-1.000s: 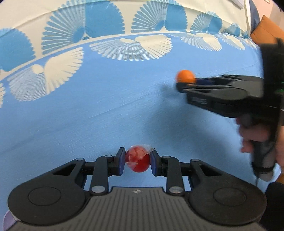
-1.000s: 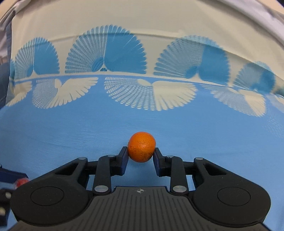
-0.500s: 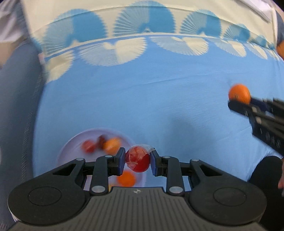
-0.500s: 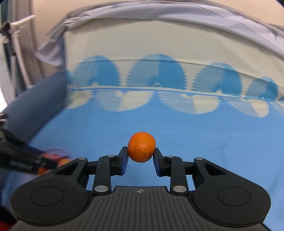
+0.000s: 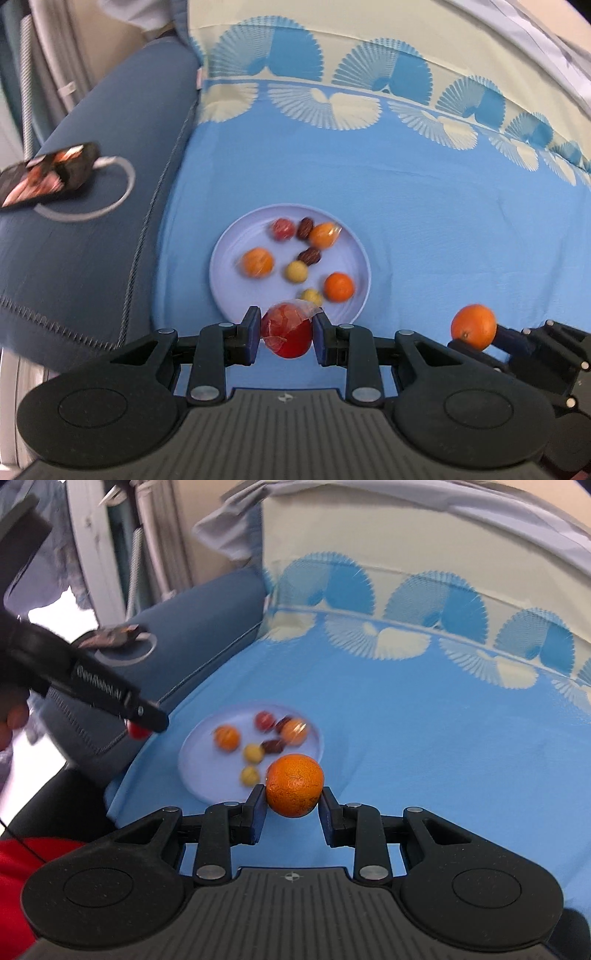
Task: Organize fruits
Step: 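Carry the orange in the right tool over the plate while the left tool carries the wrapped red fruit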
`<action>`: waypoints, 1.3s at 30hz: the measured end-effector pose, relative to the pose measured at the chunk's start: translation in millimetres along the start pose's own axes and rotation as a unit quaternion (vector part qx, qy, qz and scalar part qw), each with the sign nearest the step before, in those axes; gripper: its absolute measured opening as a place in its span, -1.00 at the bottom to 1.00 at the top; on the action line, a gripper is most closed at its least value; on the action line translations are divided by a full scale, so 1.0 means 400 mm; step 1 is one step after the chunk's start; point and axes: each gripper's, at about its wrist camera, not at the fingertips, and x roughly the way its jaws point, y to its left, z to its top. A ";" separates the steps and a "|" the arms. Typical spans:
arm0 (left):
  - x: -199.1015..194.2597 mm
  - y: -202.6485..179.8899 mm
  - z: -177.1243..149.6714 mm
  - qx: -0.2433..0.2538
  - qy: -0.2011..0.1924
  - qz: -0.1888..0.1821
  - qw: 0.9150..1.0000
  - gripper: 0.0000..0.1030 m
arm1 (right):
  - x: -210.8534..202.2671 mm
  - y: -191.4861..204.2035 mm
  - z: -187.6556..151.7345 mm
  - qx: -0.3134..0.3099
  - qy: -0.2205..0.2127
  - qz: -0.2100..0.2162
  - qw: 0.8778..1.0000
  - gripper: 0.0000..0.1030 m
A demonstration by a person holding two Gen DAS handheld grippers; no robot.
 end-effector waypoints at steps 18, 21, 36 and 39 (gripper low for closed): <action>-0.024 0.074 -0.061 -0.040 -0.007 -0.015 0.999 -0.38 | -0.022 0.074 0.006 -0.045 0.005 -0.006 0.999 -0.38; -0.024 0.078 -0.061 -0.042 -0.006 -0.016 0.999 -0.38 | -0.020 0.075 0.004 -0.047 0.007 -0.006 0.999 -0.38; -0.011 0.081 -0.050 -0.042 -0.001 -0.013 0.999 -0.38 | -0.002 0.072 0.000 -0.042 0.021 -0.002 0.999 -0.38; -0.009 0.081 -0.049 -0.042 -0.001 -0.012 0.999 -0.38 | 0.002 0.072 0.000 -0.041 0.024 -0.001 0.999 -0.38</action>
